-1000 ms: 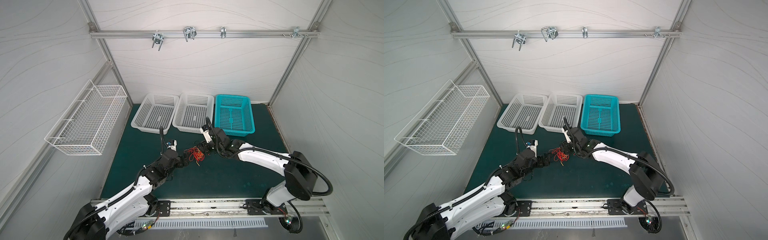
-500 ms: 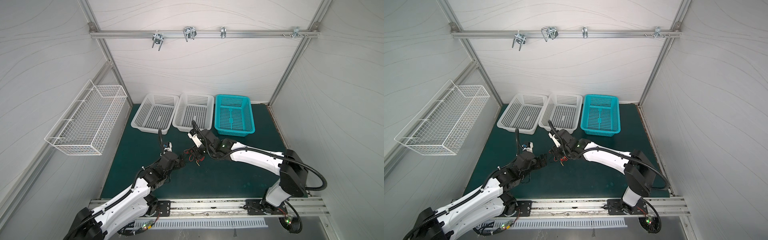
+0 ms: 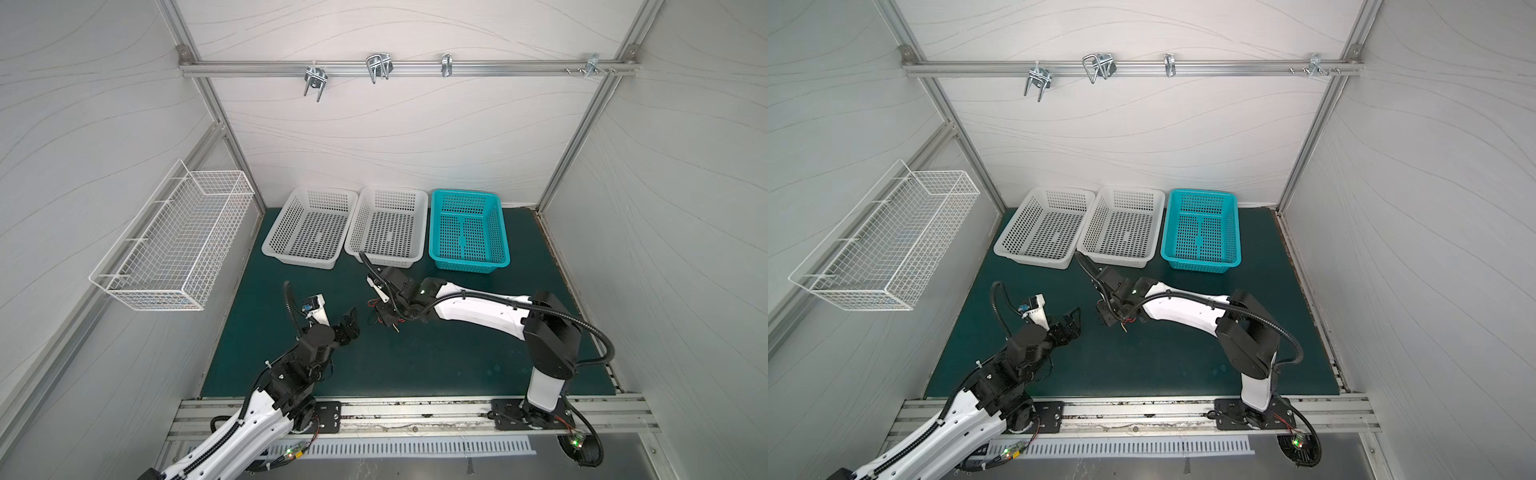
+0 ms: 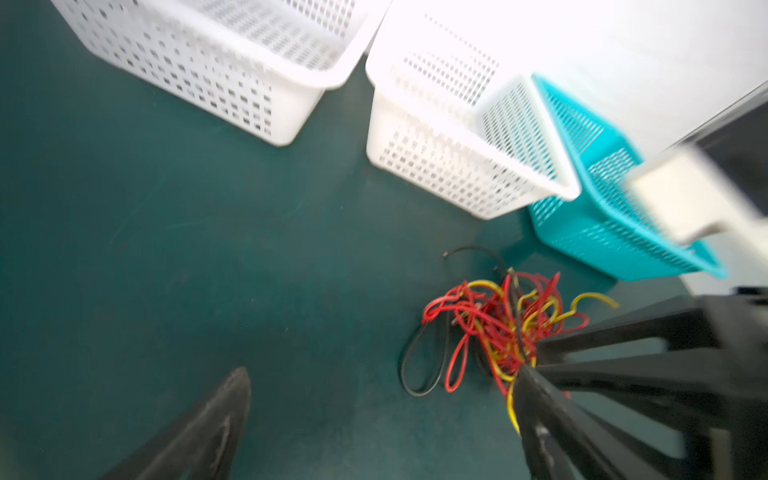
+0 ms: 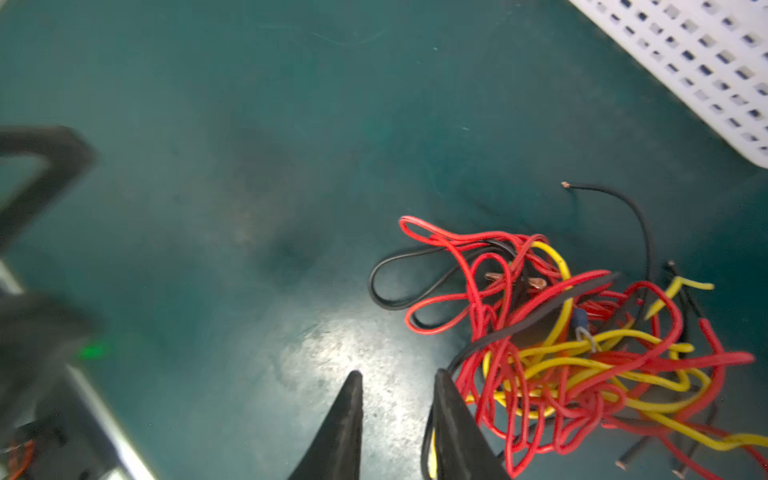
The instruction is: Untangle the cables
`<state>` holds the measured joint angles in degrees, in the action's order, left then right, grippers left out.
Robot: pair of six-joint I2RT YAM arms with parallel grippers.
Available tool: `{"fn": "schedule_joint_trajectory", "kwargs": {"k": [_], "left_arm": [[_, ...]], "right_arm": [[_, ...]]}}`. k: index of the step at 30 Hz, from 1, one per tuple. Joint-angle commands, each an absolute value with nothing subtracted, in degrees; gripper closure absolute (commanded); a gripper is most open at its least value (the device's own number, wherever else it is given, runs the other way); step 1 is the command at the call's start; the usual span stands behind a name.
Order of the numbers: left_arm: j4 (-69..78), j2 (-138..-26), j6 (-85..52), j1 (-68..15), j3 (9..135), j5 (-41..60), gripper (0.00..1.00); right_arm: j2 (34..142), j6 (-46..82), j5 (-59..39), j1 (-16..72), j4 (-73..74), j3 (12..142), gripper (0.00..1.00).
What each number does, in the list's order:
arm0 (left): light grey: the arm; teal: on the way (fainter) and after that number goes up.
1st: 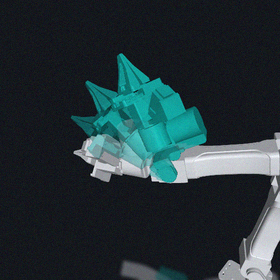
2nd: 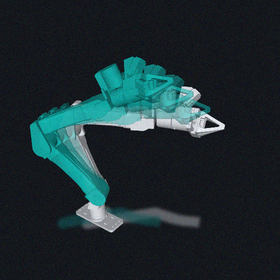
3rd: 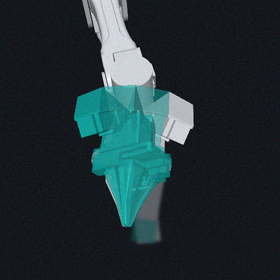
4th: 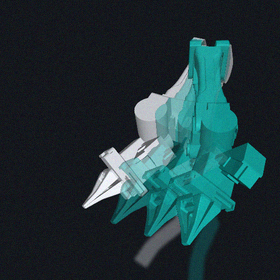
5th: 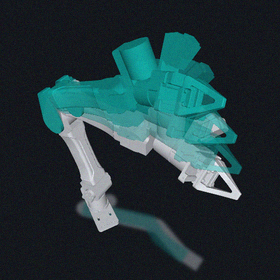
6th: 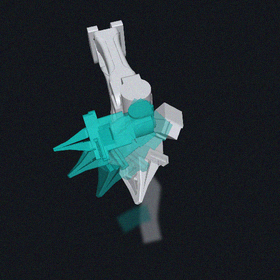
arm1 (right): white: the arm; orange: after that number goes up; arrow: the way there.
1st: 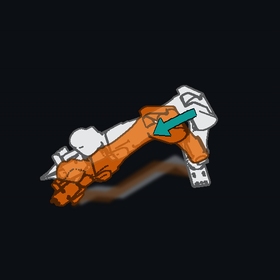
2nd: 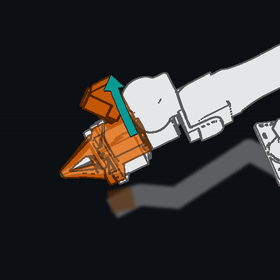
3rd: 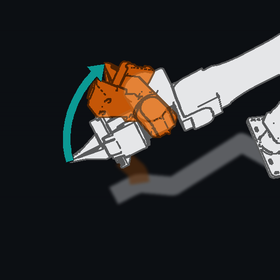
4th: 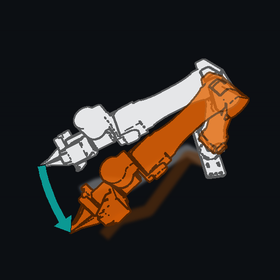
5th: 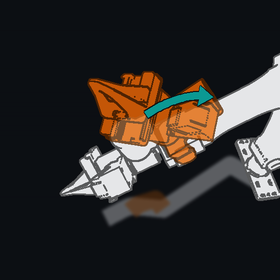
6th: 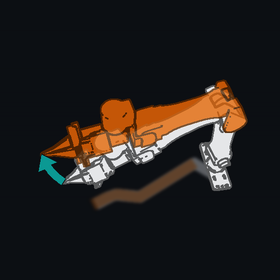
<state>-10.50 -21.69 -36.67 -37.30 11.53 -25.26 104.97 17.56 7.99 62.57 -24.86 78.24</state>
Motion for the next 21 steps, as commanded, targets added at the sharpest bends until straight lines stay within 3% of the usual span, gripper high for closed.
{"fn": "schedule_joint_trajectory", "kwargs": {"k": [1,14,19,21], "left_arm": [[-10.3,-19.1,-37.5,-37.5,11.2,-28.0,0.01],[-6.0,-26.4,-36.3,-37.5,12.5,-25.8,0.01],[-2.3,-33.8,-35.1,-37.5,14.9,-23.2,0.01],[-0.9,-36.8,-34.4,-37.5,16.2,-21.7,0.01]], "right_arm": [[107.4,17.9,13.4,63.1,-30.1,80.6,0.71],[109.5,18.8,21.1,63.2,-33.5,80.8,0.74],[109.1,18.4,22.2,63.1,-32.7,80.2,1.0],[107.8,18.0,22.0,62.7,-32.0,79.6,1.0]]}}
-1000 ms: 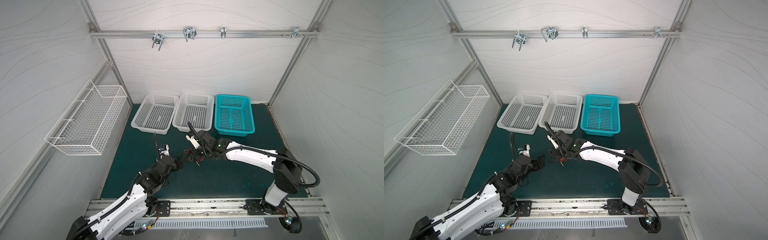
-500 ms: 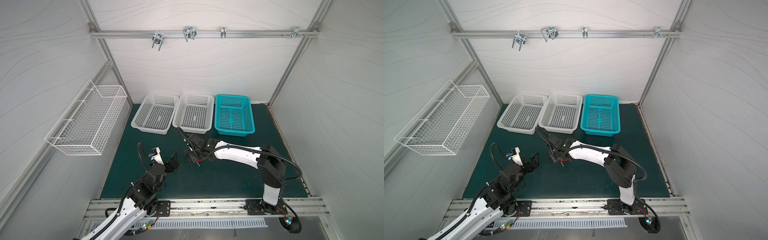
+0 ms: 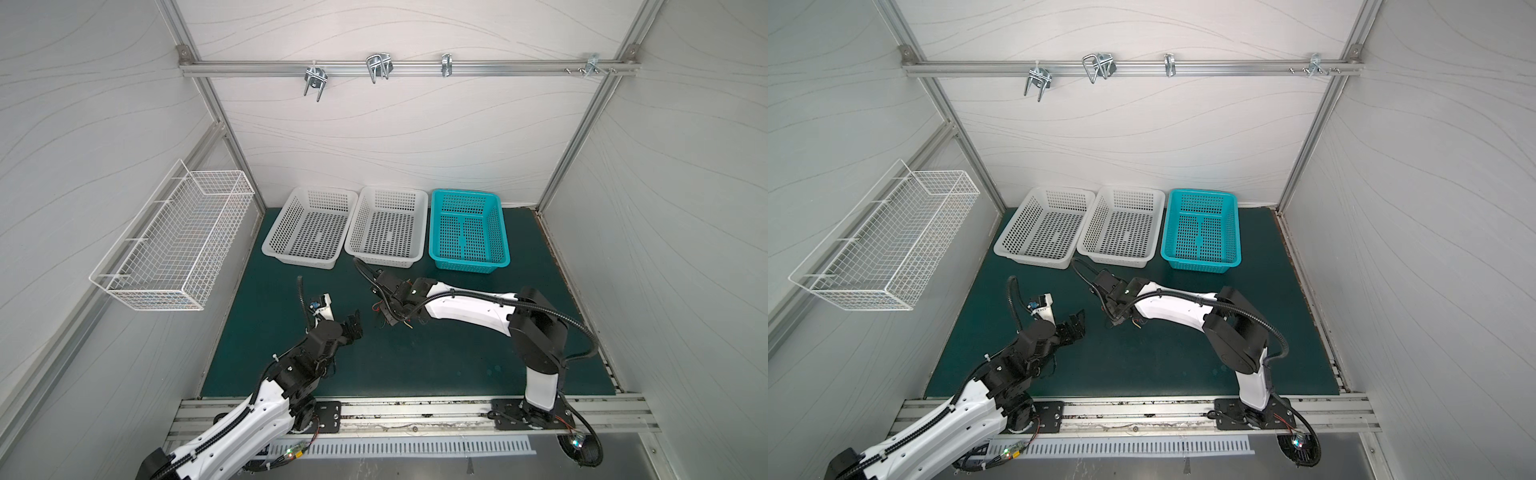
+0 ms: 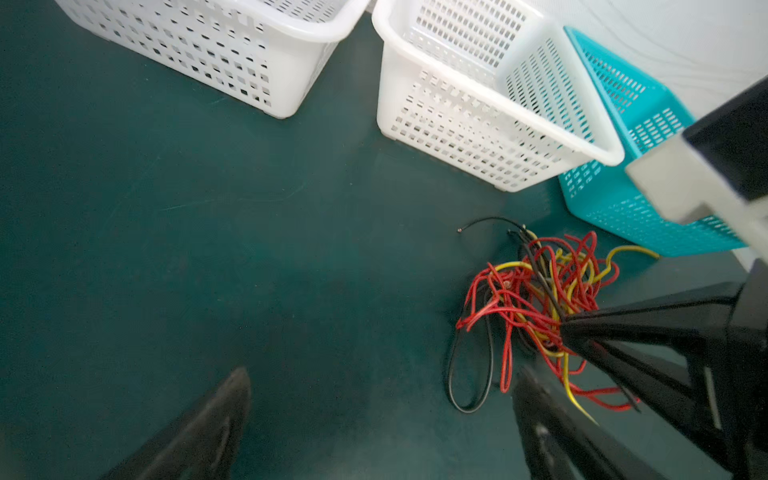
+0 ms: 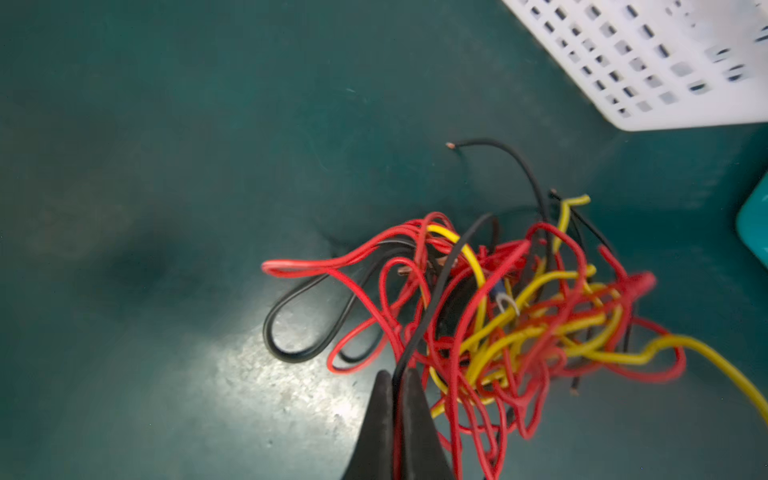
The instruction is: Untangle the cables
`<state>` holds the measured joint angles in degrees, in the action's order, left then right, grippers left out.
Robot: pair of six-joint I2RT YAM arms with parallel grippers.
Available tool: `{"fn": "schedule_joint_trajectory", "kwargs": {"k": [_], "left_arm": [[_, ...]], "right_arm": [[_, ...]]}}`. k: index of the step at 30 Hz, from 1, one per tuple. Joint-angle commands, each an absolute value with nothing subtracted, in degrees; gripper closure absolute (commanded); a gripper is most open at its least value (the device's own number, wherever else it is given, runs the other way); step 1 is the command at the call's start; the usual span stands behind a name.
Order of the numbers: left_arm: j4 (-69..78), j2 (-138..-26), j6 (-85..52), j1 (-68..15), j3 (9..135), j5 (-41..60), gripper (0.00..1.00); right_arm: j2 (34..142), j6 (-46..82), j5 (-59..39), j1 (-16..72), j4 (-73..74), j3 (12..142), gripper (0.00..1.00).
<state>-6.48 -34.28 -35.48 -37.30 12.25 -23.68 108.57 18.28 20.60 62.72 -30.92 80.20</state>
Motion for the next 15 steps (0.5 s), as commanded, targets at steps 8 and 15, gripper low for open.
{"fn": "schedule_joint_trajectory", "kwargs": {"k": [8,15], "left_arm": [[4.1,-48.0,-29.4,-37.5,22.3,-12.6,0.01],[8.5,-54.6,-26.9,-37.6,25.5,-7.7,0.01]], "right_arm": [[96.3,16.2,3.7,55.5,-23.2,73.8,1.0],[89.4,16.0,-12.6,49.8,-16.1,70.3,1.0]]}}
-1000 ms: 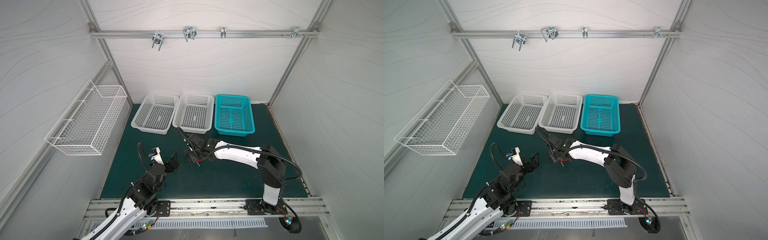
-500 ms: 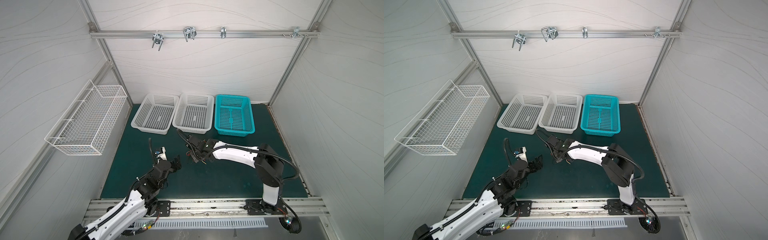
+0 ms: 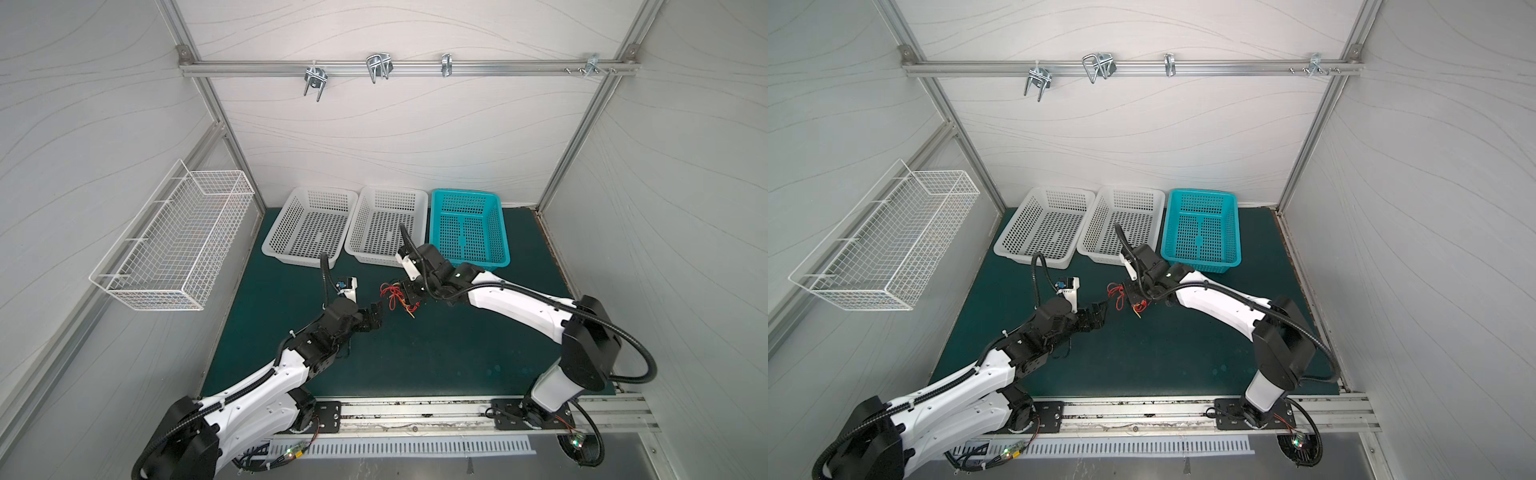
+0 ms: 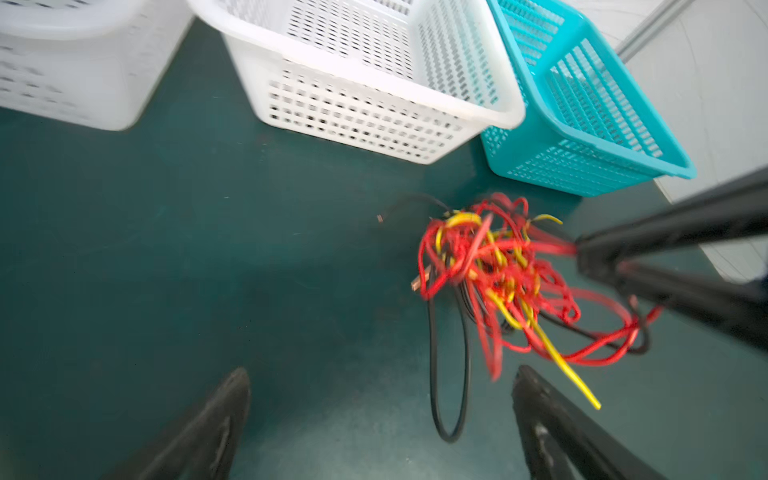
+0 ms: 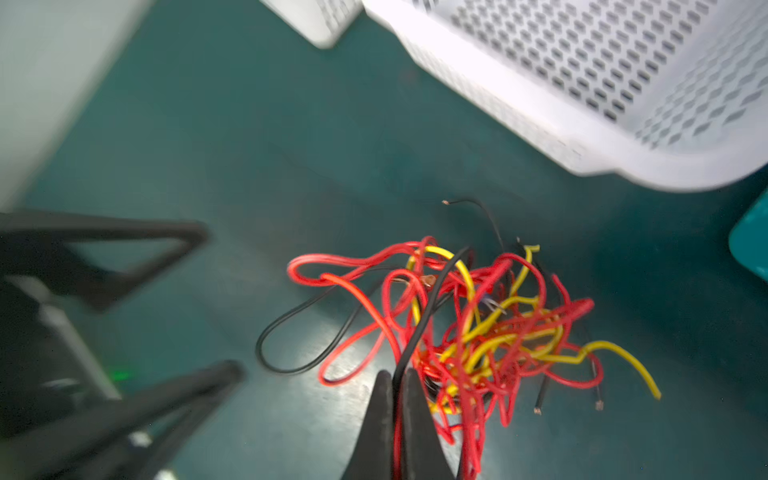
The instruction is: Untangle the cables
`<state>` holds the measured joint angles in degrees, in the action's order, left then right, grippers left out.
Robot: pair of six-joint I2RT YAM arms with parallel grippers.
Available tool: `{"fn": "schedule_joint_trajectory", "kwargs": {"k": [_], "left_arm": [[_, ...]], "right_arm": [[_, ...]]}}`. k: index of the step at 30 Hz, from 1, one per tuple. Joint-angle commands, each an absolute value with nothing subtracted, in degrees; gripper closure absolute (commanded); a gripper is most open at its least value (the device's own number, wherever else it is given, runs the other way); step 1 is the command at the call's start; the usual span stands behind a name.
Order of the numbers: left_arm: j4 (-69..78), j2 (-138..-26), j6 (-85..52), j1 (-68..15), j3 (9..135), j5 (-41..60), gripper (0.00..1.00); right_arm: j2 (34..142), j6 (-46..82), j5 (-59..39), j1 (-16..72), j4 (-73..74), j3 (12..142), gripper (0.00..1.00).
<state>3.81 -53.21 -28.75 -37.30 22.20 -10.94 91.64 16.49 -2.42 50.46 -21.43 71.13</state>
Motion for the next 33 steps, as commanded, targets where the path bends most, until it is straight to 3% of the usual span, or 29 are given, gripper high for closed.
{"fn": "schedule_joint_trajectory", "kwargs": {"k": [1,10,13,15,18,22,33], "left_arm": [[9.2,-55.3,-26.6,-37.6,26.0,-6.9,0.01],[14.5,-61.1,-25.1,-37.5,28.6,-8.1,0.01],[14.3,-63.2,-24.8,-37.6,29.0,-11.7,0.06],[14.5,-64.5,-25.0,-37.6,29.0,-13.5,0.19],[15.0,-66.1,-25.7,-37.6,28.7,-14.7,0.5],[14.1,-67.8,-26.7,-37.6,29.2,-16.3,1.0],[9.0,-66.3,-27.6,-37.5,29.4,-26.1,1.0]], "right_arm": [[89.0,16.8,-13.9,49.2,-14.7,69.7,1.0],[92.2,17.8,-27.2,47.3,-8.2,70.1,1.0],[93.1,17.8,-28.9,47.1,-7.7,70.7,1.0],[93.7,17.9,-30.5,46.9,-7.2,70.9,1.0],[94.2,18.1,-30.8,46.8,-6.3,70.7,1.0],[94.6,18.4,-29.0,45.7,-6.7,71.0,1.0],[93.1,21.1,-10.6,40.5,-11.8,70.2,1.0]]}}
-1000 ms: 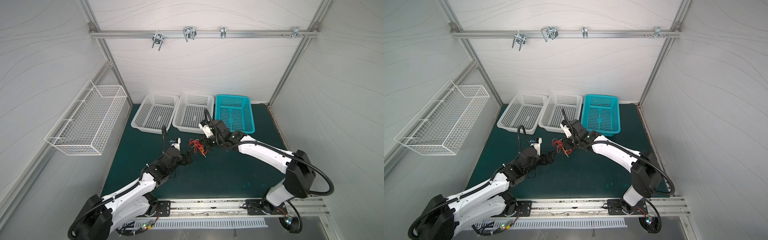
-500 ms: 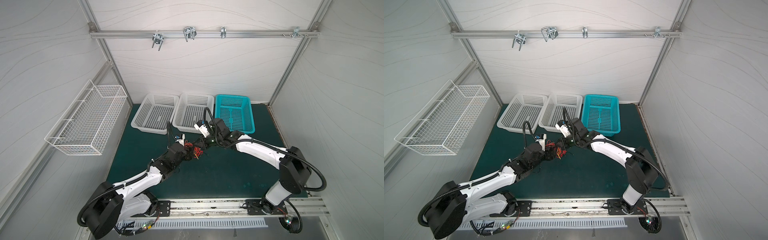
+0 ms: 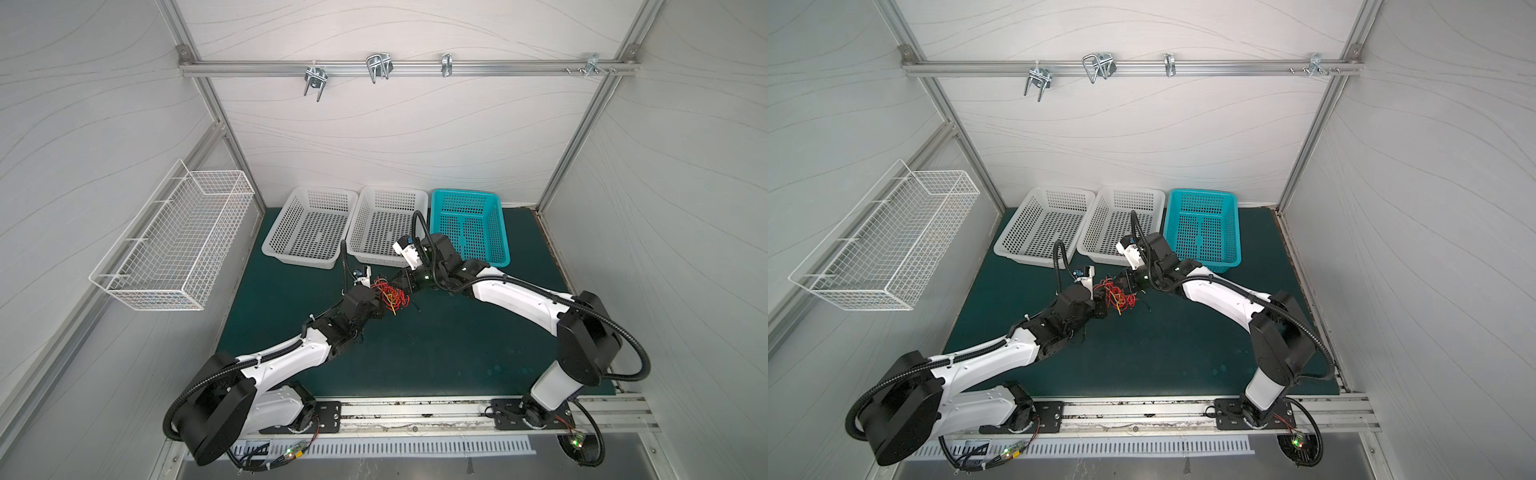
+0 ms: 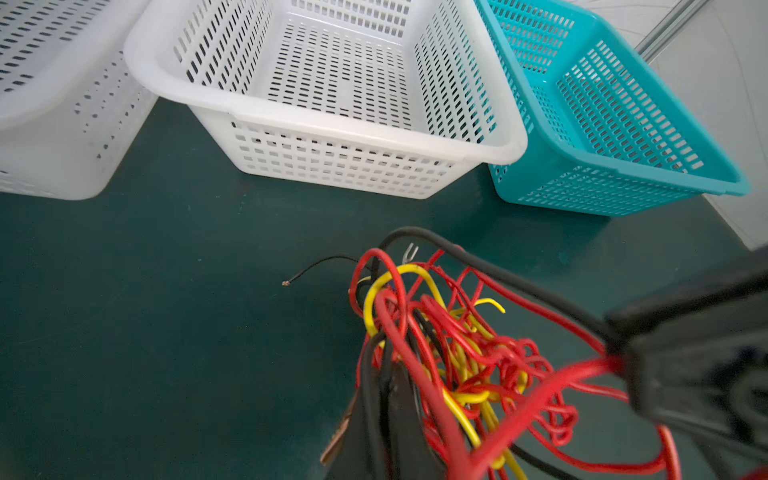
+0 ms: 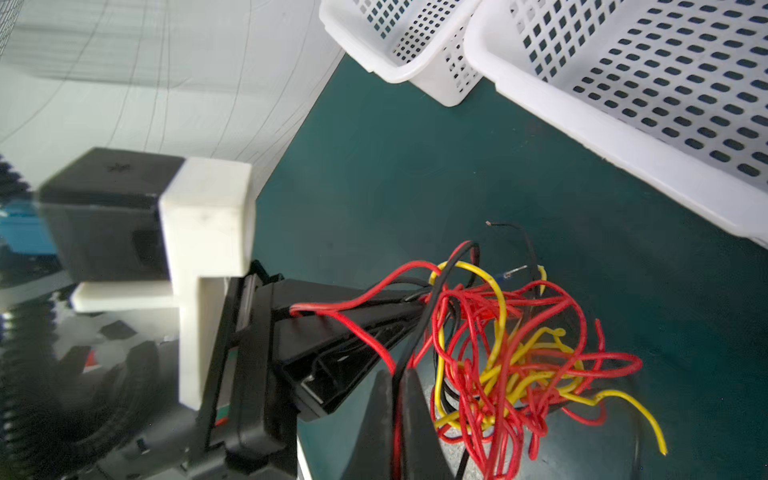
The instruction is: Untangle the cables
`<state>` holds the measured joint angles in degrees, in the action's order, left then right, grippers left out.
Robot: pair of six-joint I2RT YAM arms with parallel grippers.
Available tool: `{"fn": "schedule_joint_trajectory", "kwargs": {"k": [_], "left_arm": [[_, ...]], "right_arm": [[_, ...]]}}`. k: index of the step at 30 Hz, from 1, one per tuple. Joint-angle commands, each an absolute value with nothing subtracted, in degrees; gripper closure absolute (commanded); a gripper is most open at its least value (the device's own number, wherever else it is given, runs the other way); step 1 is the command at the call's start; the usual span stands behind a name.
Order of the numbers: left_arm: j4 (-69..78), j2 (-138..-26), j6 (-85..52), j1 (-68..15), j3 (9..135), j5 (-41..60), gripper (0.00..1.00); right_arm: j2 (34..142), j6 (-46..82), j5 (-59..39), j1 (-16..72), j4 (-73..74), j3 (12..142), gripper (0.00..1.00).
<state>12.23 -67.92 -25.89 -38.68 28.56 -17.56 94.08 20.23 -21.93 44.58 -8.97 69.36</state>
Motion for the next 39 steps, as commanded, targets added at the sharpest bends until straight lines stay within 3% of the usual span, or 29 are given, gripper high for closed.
{"fn": "schedule_joint_trajectory", "kwargs": {"k": [1,6,12,16,21,25,39], "left_arm": [[8.1,-66.0,-27.9,-37.5,29.3,-27.1,1.0],[4.8,-64.6,-29.9,-37.5,28.7,-31.0,1.0],[4.7,-65.6,-29.2,-37.5,29.4,-27.8,1.0],[4.6,-67.0,-27.8,-37.5,30.7,-26.1,1.0],[5.3,-67.5,-26.0,-37.5,30.7,-25.5,1.0],[5.7,-67.3,-24.0,-37.5,30.8,-24.4,1.0],[11.0,-66.8,-17.7,-37.6,30.1,-15.0,1.0]], "right_arm": [[93.2,21.0,-10.1,40.1,-12.1,70.1,1.0],[91.8,19.4,-10.3,39.3,-11.9,68.6,1.0],[91.9,17.2,-26.7,39.3,-6.5,67.6,0.98],[94.5,18.4,-27.8,39.2,-7.9,70.2,0.92],[94.0,17.6,-24.7,39.3,-9.3,71.9,0.67],[92.0,16.8,-22.5,39.2,-9.7,72.1,0.58],[104.0,18.9,-23.4,44.8,-12.4,81.2,0.61]]}}
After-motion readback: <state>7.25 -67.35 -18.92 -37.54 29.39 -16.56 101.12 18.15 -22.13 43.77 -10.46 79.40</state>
